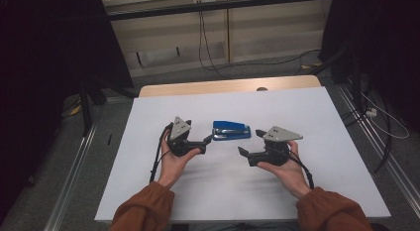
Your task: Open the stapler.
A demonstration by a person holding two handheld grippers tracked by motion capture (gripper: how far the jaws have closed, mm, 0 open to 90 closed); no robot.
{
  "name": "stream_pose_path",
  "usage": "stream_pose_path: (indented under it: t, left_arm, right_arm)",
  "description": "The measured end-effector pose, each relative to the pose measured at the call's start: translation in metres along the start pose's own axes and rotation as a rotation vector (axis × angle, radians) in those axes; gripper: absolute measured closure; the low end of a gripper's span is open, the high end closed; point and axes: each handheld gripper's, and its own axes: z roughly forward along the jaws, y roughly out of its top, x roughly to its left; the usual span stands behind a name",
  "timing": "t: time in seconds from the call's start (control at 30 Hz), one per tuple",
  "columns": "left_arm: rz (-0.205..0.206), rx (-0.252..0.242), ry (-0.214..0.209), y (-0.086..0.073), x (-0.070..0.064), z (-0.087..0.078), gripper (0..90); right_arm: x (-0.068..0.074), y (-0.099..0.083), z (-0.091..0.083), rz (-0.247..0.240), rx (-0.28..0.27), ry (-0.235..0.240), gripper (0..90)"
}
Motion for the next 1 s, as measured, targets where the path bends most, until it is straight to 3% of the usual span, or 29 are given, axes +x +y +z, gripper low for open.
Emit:
stream_pose_path:
  t: [0.17, 0.27, 0.33, 0.47, 0.57, 0.63, 0.67, 0.73, 0.83, 0.9, 1.0]
  left_arm:
    - [0.016, 0.012, -0.016, -0.001, 0.001, 0.010, 6.9]
    - [0.023, 0.115, -0.024, -0.006, -0.002, 0.012, 7.1]
    - [0.031, 0.124, -0.026, -0.006, -0.003, 0.012, 7.1]
    - [0.007, 0.100, -0.029, -0.005, -0.004, 0.013, 7.1]
    - [-0.003, 0.109, -0.055, -0.008, -0.003, 0.016, 7.1]
    - [0.026, 0.105, -0.054, -0.009, -0.004, 0.018, 8.1]
    - [0.035, 0.103, -0.051, -0.009, -0.005, 0.018, 8.1]
    - [0.034, 0.103, -0.043, -0.008, -0.006, 0.019, 6.9]
    - [0.031, 0.107, -0.066, -0.009, -0.007, 0.019, 5.2]
    - [0.016, 0.108, -0.069, -0.009, -0.007, 0.020, 6.9]
    - [-0.022, 0.098, -0.062, -0.007, -0.005, 0.020, 8.8]
  right_arm:
    - [0.001, 0.000, 0.002, -0.013, 0.003, 0.000, 20.1]
    - [0.003, -0.001, 0.005, -0.015, 0.019, 0.015, 24.7]
    - [0.005, -0.001, 0.006, -0.040, 0.033, 0.024, 27.4]
    - [0.005, -0.002, 0.009, -0.039, 0.035, 0.038, 37.1]
    - [0.005, -0.002, 0.013, -0.024, 0.030, 0.052, 47.6]
    - [0.005, -0.002, 0.017, -0.018, 0.029, 0.024, 62.7]
    - [0.005, -0.002, 0.017, -0.018, 0.029, 0.024, 62.7]
    - [0.002, -0.002, 0.021, -0.005, 0.013, 0.012, 71.5]
    - [-0.001, -0.004, 0.025, 0.016, 0.006, 0.022, 81.8]
    - [0.000, -0.003, 0.026, 0.009, 0.015, 0.035, 89.2]
    - [0.002, -0.002, 0.027, 0.002, 0.022, 0.030, 90.0]
